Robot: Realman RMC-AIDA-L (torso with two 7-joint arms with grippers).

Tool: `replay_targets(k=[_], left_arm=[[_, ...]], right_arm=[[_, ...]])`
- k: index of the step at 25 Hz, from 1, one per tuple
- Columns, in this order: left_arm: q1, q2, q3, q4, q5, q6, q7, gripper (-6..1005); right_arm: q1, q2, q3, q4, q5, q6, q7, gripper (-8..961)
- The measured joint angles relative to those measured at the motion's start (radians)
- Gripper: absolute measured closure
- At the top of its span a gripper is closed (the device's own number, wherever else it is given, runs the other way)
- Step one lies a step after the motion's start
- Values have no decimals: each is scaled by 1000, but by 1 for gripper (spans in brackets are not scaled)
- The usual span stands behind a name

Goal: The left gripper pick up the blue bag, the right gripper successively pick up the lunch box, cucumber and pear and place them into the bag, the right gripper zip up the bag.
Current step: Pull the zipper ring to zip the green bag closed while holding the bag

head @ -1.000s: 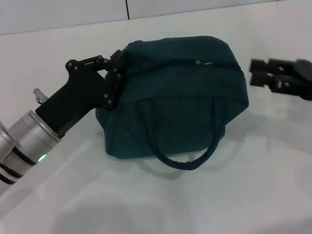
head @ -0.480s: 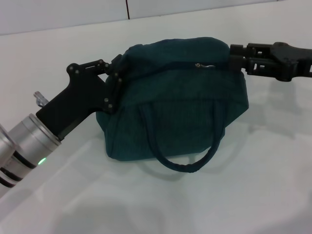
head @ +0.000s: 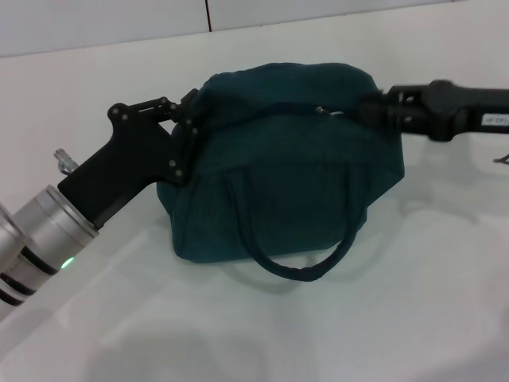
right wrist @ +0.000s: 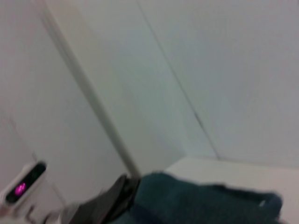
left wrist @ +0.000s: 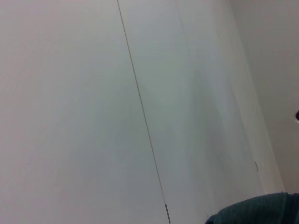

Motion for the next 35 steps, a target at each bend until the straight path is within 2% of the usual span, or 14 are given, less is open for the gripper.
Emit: replay_targets(k=[6, 12, 16, 28, 35], left_arm=[[1, 0, -3, -1, 0, 0, 0, 945], [6, 0, -2, -2, 0, -1, 0, 945], [5, 0, -2, -2, 0, -1, 0, 945], [7, -1, 0, 0, -1, 0, 0, 945], [8, -1, 0, 2, 0, 1, 0, 945]], right_arm=[[10, -5, -101, -23, -7, 0, 0, 544], [-9, -18, -106, -52, -9, -42, 2, 544], [-9, -19, -107, -51, -12, -47, 1, 545], [44, 23, -127, -55, -71, 17, -19, 545], [41, 62, -168, -114, -70, 28, -59, 546]])
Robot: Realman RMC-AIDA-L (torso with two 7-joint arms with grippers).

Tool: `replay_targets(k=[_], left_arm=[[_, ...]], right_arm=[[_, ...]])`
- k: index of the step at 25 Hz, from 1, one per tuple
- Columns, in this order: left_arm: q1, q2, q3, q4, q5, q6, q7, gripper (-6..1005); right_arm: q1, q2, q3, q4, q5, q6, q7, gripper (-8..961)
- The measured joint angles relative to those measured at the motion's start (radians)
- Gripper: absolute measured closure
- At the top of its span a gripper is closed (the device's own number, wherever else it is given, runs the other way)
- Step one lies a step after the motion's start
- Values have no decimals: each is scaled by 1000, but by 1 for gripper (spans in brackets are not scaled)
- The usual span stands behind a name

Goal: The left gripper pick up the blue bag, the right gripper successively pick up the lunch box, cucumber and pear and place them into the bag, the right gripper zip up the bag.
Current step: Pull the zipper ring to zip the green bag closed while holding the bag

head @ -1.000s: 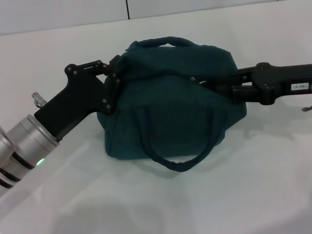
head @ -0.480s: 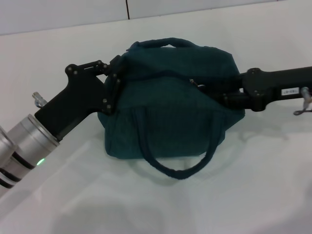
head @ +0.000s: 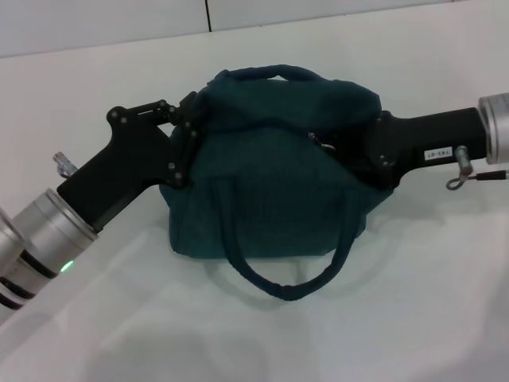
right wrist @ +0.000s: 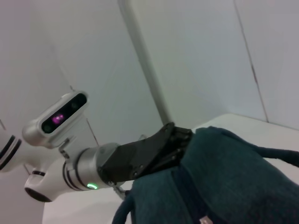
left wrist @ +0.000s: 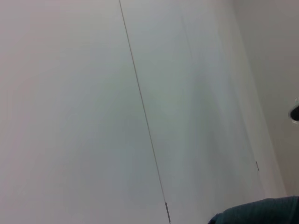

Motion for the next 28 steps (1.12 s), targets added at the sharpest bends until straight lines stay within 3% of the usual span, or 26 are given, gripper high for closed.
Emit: replay_targets(k=[3, 25, 28], left_arm=[[3, 0, 0, 0, 1, 2, 0, 945], [11, 4, 0, -4, 15, 6, 0, 945], [11, 4, -5, -11, 12, 2, -4, 945]], right_arm=[[-4, 4, -8, -10, 0, -6, -1, 546], [-91, 11, -12, -79, 138, -68, -77, 944], [-108, 10, -5, -80, 150, -68, -93, 946]])
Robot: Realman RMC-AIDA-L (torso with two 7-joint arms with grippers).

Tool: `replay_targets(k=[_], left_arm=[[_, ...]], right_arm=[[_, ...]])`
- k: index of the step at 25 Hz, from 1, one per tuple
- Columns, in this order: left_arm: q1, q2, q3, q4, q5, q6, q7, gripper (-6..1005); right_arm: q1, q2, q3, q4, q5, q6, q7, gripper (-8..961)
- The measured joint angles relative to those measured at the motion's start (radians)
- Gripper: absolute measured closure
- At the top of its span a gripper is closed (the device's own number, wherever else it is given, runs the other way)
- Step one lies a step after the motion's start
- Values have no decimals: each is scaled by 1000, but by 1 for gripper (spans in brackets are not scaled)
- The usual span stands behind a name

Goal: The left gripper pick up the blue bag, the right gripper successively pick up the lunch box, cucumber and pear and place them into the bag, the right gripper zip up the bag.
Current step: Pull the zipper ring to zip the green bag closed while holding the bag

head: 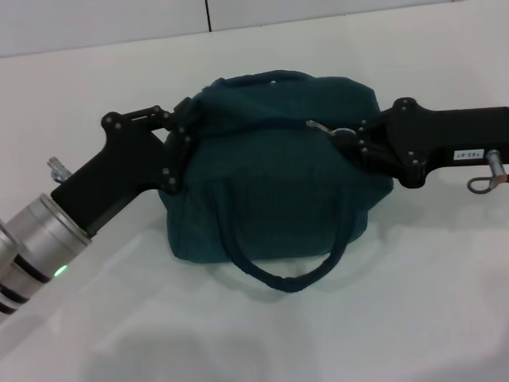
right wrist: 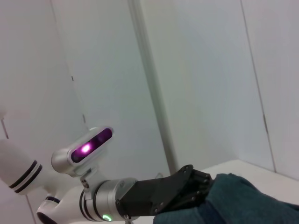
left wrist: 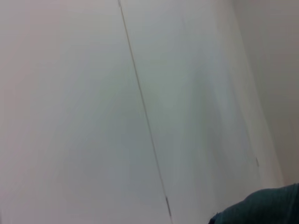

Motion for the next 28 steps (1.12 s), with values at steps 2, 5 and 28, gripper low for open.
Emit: replay_targets(k=[2, 5, 28], left_arm=[[2, 0, -2, -7, -6, -1, -5, 945], [5, -1, -2, -16, -18, -4, -9, 945], [-9, 4, 3, -44, -14, -2, -23, 945]], right_arm=[[-10, -1, 1, -5, 11, 0, -5, 947], [-49, -3, 3, -26, 44, 4, -29, 947], [-122, -10, 81, -28, 62, 29, -74, 947]])
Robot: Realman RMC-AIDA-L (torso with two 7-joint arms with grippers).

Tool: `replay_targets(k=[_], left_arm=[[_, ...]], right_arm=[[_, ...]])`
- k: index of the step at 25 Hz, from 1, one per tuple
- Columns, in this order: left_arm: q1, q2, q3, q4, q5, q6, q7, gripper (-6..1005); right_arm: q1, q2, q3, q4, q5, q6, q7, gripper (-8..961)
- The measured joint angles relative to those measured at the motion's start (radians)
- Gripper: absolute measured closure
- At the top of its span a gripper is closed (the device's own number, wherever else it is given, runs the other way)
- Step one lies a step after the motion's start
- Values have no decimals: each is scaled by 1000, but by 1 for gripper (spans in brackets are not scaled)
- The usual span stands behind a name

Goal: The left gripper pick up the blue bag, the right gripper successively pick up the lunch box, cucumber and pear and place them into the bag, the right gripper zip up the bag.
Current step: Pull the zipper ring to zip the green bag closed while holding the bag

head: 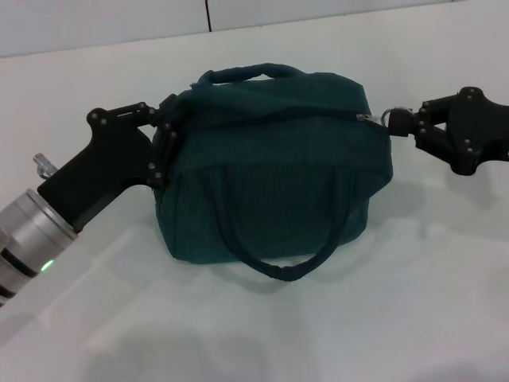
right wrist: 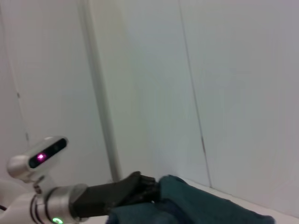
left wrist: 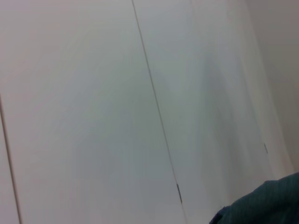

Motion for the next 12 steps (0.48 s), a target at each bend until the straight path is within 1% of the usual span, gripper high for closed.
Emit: replay_targets(k=[8, 12], left_arm=[[3, 2, 0, -11, 1, 16, -20, 945], [2, 3, -4, -11, 0, 32, -35, 945]], right_arm=[[-16, -6, 0, 2, -4, 48, 2, 947], [-24, -16, 0, 16, -5, 62, 3, 946]])
